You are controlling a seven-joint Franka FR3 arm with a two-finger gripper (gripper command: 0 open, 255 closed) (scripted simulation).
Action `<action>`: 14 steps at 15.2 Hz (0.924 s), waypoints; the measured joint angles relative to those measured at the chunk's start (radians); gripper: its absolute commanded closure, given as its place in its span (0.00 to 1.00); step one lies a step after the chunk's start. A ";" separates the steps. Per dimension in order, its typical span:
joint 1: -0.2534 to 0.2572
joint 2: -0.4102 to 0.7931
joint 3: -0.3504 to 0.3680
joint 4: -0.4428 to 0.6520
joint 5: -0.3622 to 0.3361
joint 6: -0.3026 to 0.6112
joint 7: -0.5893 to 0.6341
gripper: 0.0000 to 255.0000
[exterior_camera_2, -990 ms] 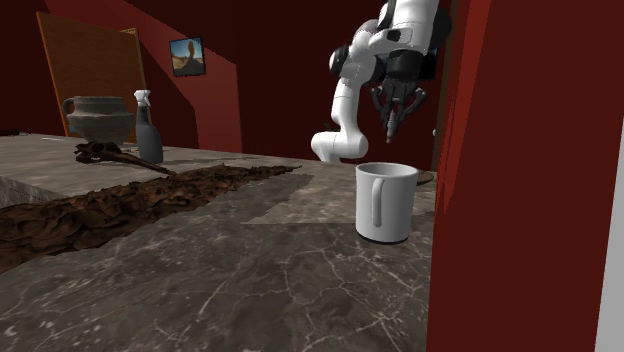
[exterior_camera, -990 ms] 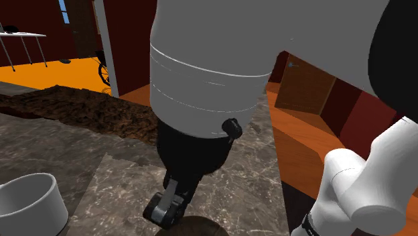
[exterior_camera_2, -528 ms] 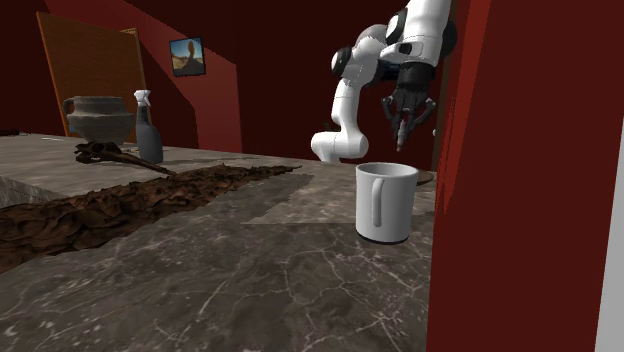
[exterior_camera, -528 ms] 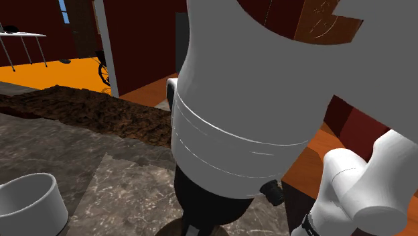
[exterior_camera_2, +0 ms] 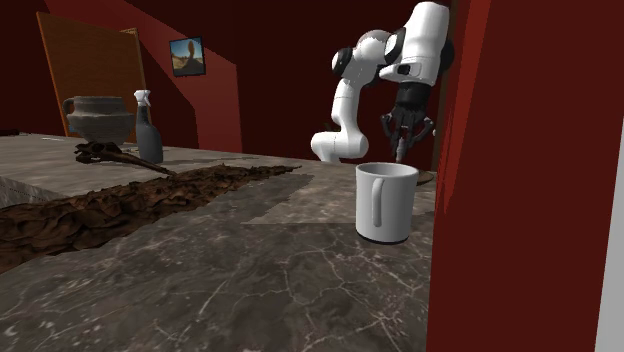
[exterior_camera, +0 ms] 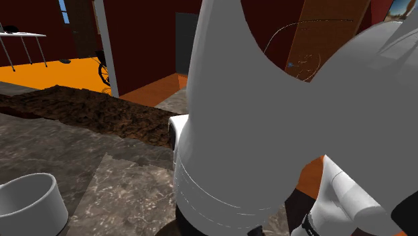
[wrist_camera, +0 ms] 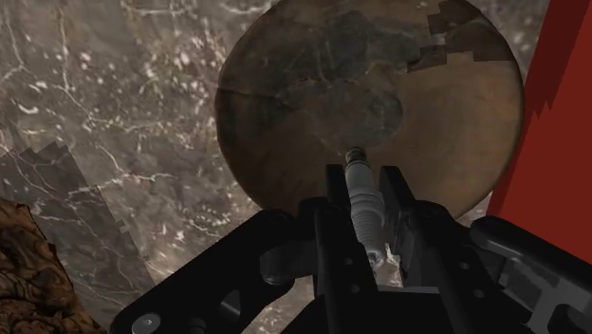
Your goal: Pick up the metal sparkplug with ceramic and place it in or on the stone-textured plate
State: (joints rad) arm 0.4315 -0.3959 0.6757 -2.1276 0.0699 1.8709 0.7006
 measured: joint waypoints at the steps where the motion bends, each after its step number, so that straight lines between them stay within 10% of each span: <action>1: 0.000 0.003 0.003 -0.011 -0.001 0.013 0.002 1.00; 8: 0.001 0.001 0.003 -0.027 0.001 0.027 0.002 1.00; 9: 0.001 0.001 0.003 -0.027 0.001 0.027 0.002 0.00; 14: 0.001 0.001 0.003 -0.027 0.001 0.027 0.002 0.00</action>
State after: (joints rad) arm 0.4323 -0.3951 0.6787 -2.1541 0.0708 1.8983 0.7023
